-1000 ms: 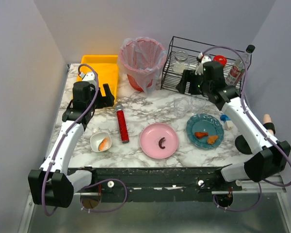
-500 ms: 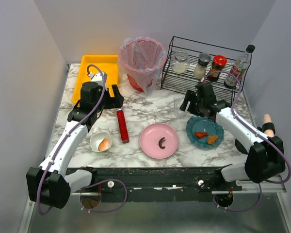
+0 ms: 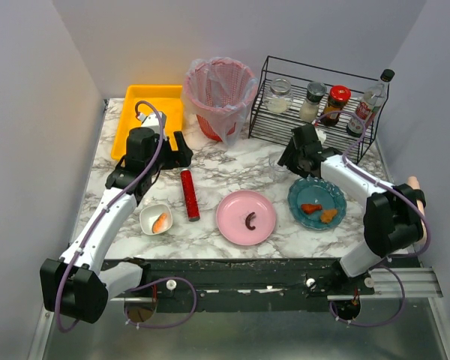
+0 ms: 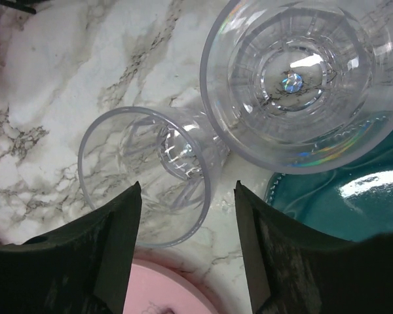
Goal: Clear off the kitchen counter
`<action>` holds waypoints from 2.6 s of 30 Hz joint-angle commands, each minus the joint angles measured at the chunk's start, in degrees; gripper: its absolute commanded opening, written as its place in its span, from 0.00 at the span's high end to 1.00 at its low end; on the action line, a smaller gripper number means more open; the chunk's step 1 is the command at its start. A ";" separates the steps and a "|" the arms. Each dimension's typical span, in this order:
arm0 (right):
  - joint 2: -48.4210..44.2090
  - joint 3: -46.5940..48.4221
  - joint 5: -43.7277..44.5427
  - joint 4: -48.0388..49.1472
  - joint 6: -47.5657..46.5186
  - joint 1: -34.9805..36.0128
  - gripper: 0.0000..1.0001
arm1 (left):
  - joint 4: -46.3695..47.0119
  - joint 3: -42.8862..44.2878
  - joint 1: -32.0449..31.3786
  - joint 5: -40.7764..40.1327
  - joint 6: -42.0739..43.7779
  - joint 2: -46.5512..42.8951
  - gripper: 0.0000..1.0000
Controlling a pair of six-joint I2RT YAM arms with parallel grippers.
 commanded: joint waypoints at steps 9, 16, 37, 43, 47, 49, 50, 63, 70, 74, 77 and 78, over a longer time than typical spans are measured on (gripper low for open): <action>1.90 1.26 3.70 1.85 -0.90 0.08 0.53 | 1.29 -0.98 -0.59 -0.97 -1.03 -0.73 0.01; 2.08 1.09 3.34 2.20 -1.60 0.08 0.69 | 1.29 -0.97 -0.68 -1.06 -1.21 -0.99 0.01; -17.52 -4.37 -24.05 14.23 -13.38 -0.01 0.99 | 11.38 -0.18 -0.24 13.96 -13.23 -5.55 0.01; -20.16 -0.50 -41.63 20.64 -12.42 0.08 0.99 | 14.65 2.62 -0.24 19.32 -18.16 -7.75 0.01; -20.60 2.48 -47.09 24.95 -9.08 0.08 0.99 | 17.88 3.42 -0.24 22.75 -20.45 -9.16 0.01; -19.99 3.98 -49.90 26.88 -7.24 0.08 0.99 | 21.05 2.89 -0.24 24.42 -22.55 -10.04 0.01; -19.64 4.51 -51.92 28.63 -5.92 0.08 0.99 | 22.98 2.63 -0.24 25.21 -23.87 -10.39 0.01; -14.27 7.41 -64.42 47.54 8.94 0.08 0.99 | 35.30 1.58 -0.68 32.16 -35.30 -9.26 0.01; -15.15 7.33 -64.42 47.55 8.59 0.08 0.99 | 42.69 -0.89 -2.26 33.39 -40.14 -7.50 0.01; -15.06 7.50 -64.42 47.37 8.42 0.08 0.99 | 42.77 -0.97 -3.40 33.39 -40.05 -6.70 0.01; -14.80 7.50 -64.51 47.72 8.68 0.08 0.99 | 43.39 -0.89 -4.46 33.31 -40.05 -6.44 0.01; -14.71 7.42 -64.51 48.16 8.85 0.08 0.99 | 43.48 -0.97 -4.81 33.22 -40.05 -6.35 0.01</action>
